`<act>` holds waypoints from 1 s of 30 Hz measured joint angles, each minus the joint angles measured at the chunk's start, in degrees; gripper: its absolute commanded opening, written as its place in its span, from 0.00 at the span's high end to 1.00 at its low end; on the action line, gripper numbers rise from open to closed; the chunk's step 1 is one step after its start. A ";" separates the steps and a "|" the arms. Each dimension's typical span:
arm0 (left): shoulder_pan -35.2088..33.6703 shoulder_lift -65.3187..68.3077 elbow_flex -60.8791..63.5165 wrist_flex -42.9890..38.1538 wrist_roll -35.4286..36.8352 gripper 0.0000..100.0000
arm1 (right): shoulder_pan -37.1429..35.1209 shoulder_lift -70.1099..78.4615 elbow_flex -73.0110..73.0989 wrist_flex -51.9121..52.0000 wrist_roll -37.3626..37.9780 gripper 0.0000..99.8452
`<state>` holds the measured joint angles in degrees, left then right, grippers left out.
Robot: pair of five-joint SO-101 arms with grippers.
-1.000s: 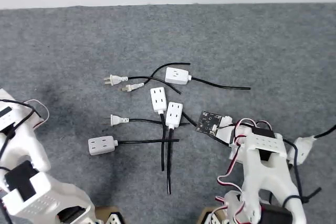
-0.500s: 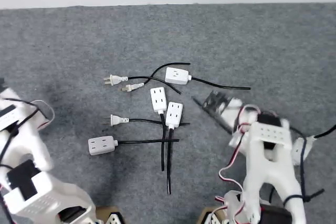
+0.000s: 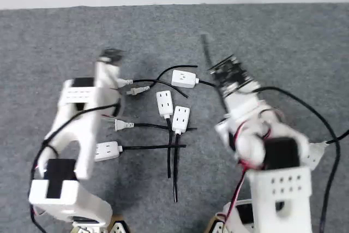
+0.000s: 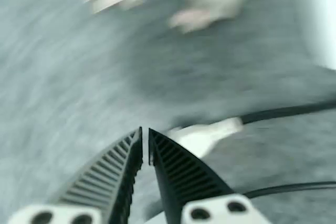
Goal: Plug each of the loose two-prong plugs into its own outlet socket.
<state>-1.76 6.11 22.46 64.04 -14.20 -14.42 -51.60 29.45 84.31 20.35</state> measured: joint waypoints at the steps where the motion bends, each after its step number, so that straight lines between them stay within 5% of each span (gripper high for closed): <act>1: 1.58 0.00 -0.44 0.00 -0.09 0.99 | -2.64 -0.35 0.00 0.09 -2.64 0.99; 7: 10.73 0.00 -1.14 0.35 -4.57 0.99 | -12.40 0.79 1.93 -8.70 -15.56 0.99; 17: 14.33 0.00 7.30 -1.14 -14.42 0.99 | -13.54 11.69 11.52 -27.34 -16.88 0.99; 30: 18.73 -21.27 28.57 -11.08 -18.73 0.99 | -13.54 12.40 11.60 -28.57 -17.93 0.99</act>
<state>16.97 -15.16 51.03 52.97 -32.92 -27.96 -39.21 41.05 55.74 2.42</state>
